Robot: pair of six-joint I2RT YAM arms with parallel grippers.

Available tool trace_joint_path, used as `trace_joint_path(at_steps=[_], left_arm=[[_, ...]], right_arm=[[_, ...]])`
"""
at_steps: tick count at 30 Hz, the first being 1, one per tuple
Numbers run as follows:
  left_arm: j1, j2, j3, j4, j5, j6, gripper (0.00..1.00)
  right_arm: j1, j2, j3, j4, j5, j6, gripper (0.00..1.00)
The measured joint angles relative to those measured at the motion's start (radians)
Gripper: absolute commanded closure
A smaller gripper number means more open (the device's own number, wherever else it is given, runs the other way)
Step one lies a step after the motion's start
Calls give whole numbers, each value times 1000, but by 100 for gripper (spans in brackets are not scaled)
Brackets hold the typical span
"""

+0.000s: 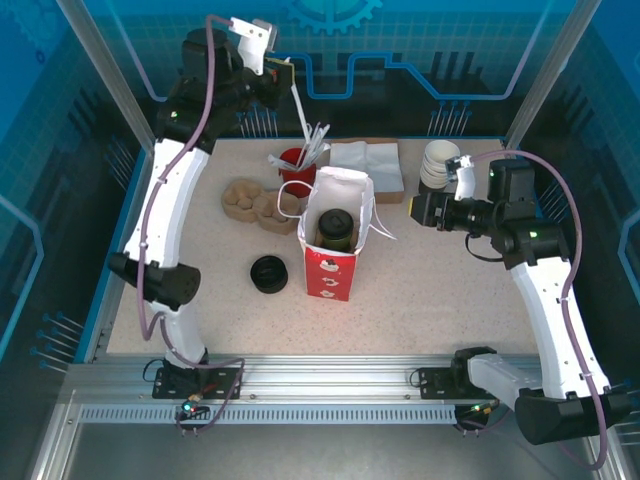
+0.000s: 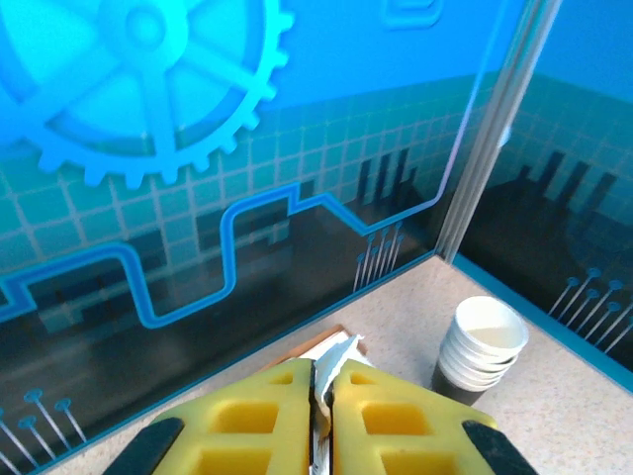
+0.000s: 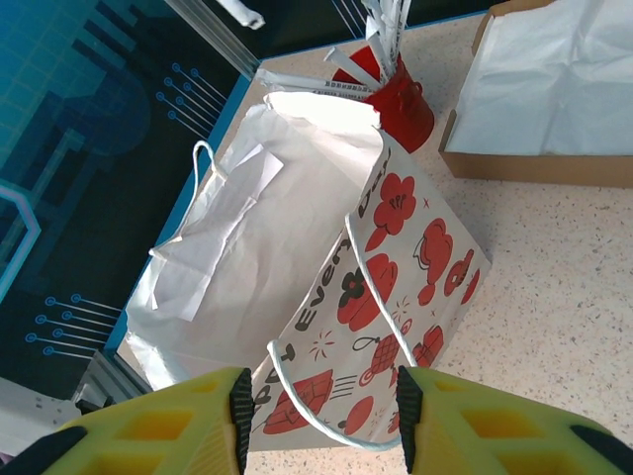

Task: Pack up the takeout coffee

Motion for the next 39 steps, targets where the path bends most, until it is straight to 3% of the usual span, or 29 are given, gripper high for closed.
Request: trace_joint_path(at_steps=[7,18,26,39], left_arm=[[-143,-180,-27,-63,-52,27,87],[-381,-478,-407,-49,-120,23,88],[-402,-570,-705,15,-157,-11,88],[-403,-623,-974,121,-163,-48,87]], right_arm=[[0,0,17,12,8,-1,55],[0,17,32,14,79,-21,54],[0,47,37,14,79,-27,54],[0,76,35,55,79,-24,54]])
